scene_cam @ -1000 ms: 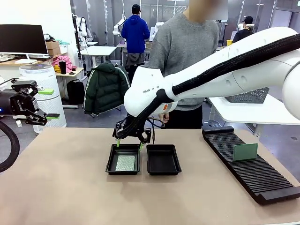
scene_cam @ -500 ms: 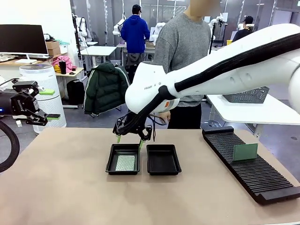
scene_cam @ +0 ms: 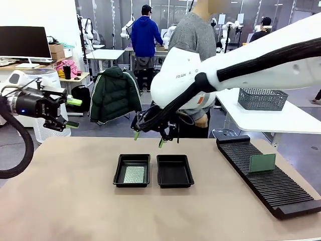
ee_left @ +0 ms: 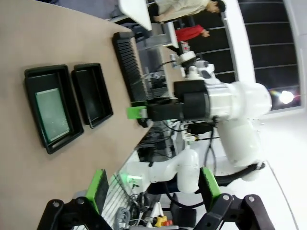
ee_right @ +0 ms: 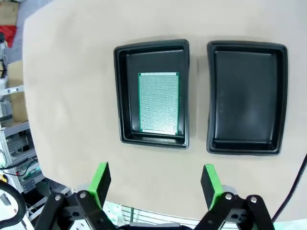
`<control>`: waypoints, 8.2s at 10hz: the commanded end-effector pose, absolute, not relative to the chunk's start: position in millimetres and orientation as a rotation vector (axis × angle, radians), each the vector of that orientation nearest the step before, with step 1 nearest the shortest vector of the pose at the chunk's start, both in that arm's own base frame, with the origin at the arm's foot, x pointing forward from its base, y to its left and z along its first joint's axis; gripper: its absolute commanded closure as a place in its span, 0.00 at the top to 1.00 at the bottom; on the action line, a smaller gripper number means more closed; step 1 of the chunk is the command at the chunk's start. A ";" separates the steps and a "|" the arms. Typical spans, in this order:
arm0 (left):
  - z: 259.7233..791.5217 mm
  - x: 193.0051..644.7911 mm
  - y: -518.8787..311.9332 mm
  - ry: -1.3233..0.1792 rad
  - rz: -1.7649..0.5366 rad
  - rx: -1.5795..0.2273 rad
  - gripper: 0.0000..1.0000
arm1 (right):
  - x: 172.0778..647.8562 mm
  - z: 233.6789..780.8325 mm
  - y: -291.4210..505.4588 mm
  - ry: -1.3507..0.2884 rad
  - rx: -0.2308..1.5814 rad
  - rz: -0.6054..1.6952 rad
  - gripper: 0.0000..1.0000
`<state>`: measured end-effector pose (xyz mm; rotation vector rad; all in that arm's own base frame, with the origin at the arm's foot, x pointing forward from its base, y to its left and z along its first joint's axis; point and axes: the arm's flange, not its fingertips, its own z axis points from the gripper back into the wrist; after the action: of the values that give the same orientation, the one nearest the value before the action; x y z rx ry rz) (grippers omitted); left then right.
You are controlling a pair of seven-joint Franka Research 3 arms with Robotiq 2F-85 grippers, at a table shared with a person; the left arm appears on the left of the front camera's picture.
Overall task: Inspect and transfer BCBs to ESD trays.
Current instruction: Pick up the ESD tray and place it on the left side of the table.
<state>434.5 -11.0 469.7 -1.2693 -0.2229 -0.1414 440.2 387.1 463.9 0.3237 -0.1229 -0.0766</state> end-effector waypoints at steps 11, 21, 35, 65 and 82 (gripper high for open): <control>438.6 469.8 -193.3 -0.179 -0.085 -0.424 1.00 | 427.0 489.2 216.7 -0.164 0.690 -0.049 1.00; 359.9 509.6 -239.9 -0.226 -0.012 -0.114 1.00 | 440.2 489.2 188.9 -0.146 0.678 -0.021 1.00; 316.2 504.6 -244.9 -0.188 -0.038 -0.028 0.73 | 440.2 489.2 188.9 -0.146 0.678 -0.021 1.00; 338.1 504.8 -49.1 -0.169 -0.033 -0.101 0.00 | 440.2 489.2 188.9 -0.146 0.678 -0.021 1.00; 324.3 482.0 105.6 -0.124 0.023 -0.186 1.00 | 440.2 489.2 188.9 -0.146 0.678 -0.021 1.00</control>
<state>482.3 98.8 317.7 -0.1536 -0.1132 0.0107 440.5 187.7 488.7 0.6766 -0.1382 -0.0034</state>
